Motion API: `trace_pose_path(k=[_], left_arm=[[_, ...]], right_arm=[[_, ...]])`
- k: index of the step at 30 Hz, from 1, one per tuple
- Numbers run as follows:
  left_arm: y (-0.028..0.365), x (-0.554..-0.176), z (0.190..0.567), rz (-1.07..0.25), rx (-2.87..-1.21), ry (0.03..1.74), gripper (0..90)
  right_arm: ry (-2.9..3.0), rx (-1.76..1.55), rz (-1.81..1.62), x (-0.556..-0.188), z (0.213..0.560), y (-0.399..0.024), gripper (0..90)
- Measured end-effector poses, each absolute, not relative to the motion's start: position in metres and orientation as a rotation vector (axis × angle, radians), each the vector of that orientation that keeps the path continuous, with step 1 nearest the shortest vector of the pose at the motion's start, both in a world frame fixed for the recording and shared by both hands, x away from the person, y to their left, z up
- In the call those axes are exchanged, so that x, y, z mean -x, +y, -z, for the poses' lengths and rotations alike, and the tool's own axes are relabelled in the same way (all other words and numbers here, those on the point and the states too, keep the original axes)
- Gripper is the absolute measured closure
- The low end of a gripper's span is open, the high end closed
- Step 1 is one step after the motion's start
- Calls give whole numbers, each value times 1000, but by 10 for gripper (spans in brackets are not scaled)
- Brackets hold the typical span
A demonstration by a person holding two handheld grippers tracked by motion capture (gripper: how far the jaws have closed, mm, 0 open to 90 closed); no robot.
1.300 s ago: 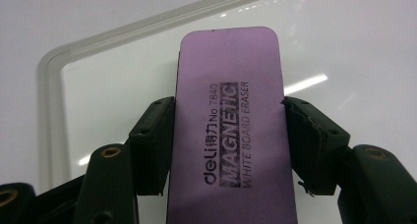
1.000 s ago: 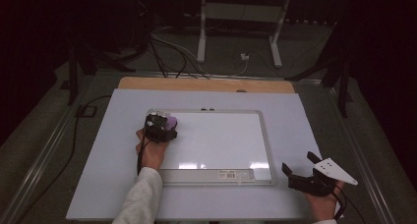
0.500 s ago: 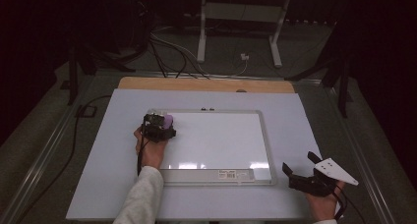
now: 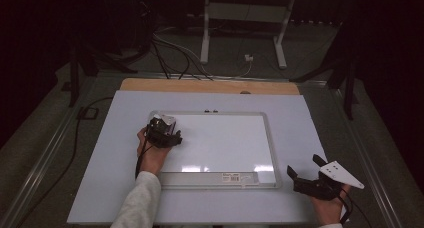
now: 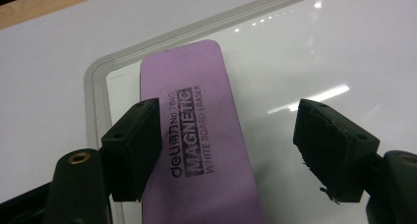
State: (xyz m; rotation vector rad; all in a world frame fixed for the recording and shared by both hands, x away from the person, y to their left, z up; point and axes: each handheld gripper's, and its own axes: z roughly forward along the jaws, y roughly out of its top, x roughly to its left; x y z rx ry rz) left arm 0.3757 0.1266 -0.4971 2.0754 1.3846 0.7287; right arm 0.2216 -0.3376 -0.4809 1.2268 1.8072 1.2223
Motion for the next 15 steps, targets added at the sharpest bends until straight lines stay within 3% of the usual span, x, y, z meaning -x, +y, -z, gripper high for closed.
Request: trace_pose_path(k=[8, 11, 14, 15], left_arm=[[147, -383, 496, -686, -2017, 1490, 263], [154, -381, 497, -702, -1995, 1525, 398], [157, -380, 499, -696, -1948, 1568, 621], [158, -380, 500, -698, -1933, 1579, 634]], right_arm=[[1811, -1223, -1221, -222, 481, -337, 0], [1810, -1224, -1220, -222, 481, -337, 0], [1816, -1224, -1219, -223, 481, -336, 0], [1816, -1223, -1219, -223, 481, -336, 0]])
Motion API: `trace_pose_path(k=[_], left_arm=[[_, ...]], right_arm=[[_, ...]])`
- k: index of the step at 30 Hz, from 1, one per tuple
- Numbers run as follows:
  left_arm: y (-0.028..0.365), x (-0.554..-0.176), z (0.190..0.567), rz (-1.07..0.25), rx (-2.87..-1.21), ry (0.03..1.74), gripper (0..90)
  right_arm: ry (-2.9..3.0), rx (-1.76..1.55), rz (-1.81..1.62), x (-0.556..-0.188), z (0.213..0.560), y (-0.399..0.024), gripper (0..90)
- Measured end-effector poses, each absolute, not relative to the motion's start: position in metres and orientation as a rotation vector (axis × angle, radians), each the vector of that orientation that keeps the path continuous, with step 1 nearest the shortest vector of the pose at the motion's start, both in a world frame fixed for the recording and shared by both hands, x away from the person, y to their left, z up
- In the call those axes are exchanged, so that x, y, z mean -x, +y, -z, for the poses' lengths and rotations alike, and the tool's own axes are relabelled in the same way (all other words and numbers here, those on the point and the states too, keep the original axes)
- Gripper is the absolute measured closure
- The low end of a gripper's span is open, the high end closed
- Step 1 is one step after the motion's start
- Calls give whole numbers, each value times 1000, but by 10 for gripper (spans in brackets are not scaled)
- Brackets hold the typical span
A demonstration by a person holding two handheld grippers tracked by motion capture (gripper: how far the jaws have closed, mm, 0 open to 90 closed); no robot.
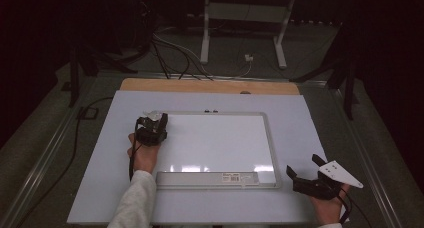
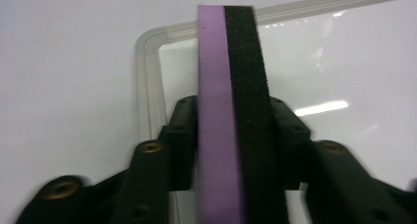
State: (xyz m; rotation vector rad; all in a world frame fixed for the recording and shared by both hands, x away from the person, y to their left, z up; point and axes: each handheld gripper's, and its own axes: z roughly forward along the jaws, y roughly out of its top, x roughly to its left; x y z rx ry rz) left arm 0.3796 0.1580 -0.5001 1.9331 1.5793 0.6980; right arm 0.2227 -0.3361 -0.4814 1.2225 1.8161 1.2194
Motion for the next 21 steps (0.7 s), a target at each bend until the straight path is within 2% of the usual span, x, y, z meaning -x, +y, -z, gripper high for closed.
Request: trace_pose_path(k=[11, 16, 18, 20, 21], left_arm=[[159, -390, 501, -728, -1798, 1728, 638], [163, -395, 502, -714, -1768, 1741, 633], [166, -395, 503, -699, -1746, 1742, 573], [169, -393, 502, -691, -1731, 1719, 389], [170, -390, 499, -713, -1730, 1699, 340]], right_arm=[[1804, -1228, -1224, -222, 481, -339, 0], [1811, -1222, -1222, -222, 481, -337, 0], [1811, -1222, -1222, -222, 481, -337, 0], [1809, -1223, -1224, -222, 481, -338, 0], [1808, -1224, -1225, -221, 480, -338, 0]])
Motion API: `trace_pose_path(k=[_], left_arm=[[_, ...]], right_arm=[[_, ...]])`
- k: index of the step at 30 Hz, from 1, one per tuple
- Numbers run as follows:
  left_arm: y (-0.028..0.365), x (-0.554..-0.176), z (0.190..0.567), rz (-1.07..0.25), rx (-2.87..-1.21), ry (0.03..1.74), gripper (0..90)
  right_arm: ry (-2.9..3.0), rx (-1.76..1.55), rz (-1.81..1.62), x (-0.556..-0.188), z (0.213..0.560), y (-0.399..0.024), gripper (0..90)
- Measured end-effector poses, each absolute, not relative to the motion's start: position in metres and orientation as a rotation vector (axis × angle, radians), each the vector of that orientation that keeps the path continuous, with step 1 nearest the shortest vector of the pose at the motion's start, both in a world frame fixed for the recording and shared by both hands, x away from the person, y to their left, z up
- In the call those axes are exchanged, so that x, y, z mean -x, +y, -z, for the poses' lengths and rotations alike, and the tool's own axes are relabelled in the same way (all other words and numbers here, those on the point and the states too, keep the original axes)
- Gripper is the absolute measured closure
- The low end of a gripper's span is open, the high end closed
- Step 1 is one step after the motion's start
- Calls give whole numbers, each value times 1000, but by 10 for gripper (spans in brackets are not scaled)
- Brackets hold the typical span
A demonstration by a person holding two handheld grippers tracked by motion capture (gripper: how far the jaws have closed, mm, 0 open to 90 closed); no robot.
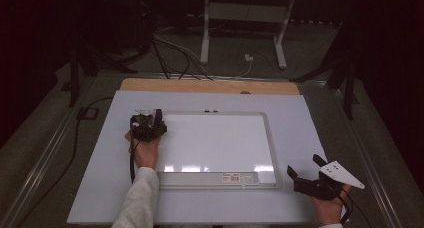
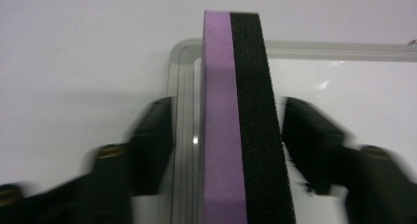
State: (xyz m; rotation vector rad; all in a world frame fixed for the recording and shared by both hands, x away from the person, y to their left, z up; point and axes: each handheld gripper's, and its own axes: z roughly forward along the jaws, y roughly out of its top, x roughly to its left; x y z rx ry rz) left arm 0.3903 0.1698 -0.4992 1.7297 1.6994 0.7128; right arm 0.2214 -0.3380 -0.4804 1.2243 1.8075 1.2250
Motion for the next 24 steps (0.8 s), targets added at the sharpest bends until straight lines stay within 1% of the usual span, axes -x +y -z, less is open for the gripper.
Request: trace_pose_path(k=[2, 5, 7, 8, 10, 13, 19, 24], left_arm=[[175, -384, 492, -689, -1707, 1649, 250], [185, -371, 477, -695, -1696, 1544, 171], [193, -358, 466, -709, -1678, 1460, 150], [197, -352, 461, -721, -1670, 1415, 112], [206, -338, 452, -725, -1647, 1345, 78], [219, -321, 445, -708, -1629, 1304, 17], [237, -288, 447, -755, -1638, 1224, 5], [239, -262, 458, -773, -1666, 1164, 4]], right_arm=[[1808, -1225, -1227, -222, 481, -338, 0], [1811, -1222, -1227, -221, 481, -337, 0], [1812, -1223, -1234, -221, 480, -336, 0], [1811, -1226, -1242, -221, 480, -335, 0], [1810, -1224, -1249, -221, 480, -334, 0], [1813, -1222, -1259, -221, 480, -332, 0], [1814, -1220, -1277, -221, 480, -329, 0], [1812, -1214, -1294, -221, 480, -327, 0]])
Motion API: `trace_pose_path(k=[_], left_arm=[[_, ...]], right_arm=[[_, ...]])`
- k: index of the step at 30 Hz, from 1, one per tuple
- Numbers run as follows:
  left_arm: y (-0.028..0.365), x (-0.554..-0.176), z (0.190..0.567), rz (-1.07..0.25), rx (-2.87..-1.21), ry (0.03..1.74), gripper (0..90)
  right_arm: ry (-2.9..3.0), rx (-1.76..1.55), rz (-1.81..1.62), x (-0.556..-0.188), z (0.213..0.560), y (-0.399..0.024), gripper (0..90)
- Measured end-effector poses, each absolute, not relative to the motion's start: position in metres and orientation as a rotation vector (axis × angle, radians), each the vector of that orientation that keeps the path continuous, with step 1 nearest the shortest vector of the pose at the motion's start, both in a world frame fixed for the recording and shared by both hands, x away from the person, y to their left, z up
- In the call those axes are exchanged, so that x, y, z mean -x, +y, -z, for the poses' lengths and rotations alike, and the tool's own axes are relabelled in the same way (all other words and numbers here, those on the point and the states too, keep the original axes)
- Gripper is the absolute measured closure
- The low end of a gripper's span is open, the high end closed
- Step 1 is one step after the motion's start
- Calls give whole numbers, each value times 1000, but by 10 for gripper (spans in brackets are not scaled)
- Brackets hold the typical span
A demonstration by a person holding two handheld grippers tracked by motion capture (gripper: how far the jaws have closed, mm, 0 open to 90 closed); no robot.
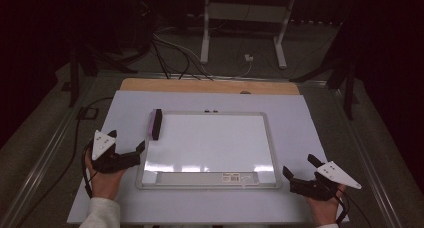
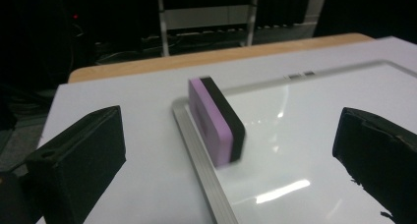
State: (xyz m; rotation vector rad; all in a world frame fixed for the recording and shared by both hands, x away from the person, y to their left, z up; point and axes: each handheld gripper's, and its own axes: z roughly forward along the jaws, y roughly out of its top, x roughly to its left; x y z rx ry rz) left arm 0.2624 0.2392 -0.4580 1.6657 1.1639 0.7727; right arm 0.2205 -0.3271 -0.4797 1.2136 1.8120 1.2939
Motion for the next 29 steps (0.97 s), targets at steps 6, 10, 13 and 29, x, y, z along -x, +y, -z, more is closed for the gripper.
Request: trace_pose_path(k=[6, 10, 13, 29], left_arm=[[238, -243, 474, -758, -1640, 1137, 4], [238, -237, 477, -770, -1634, 1120, 5], [240, -235, 476, -797, -1636, 1109, 5], [254, -230, 482, -822, -1586, 1170, 5]], right_arm=[[1808, -1198, -1324, -221, 480, -326, 0], [1806, -1174, -1334, -222, 480, -326, 0], [1801, -1165, -1341, -222, 480, -327, 0], [1813, -1219, -1287, -230, 488, -330, 0]])
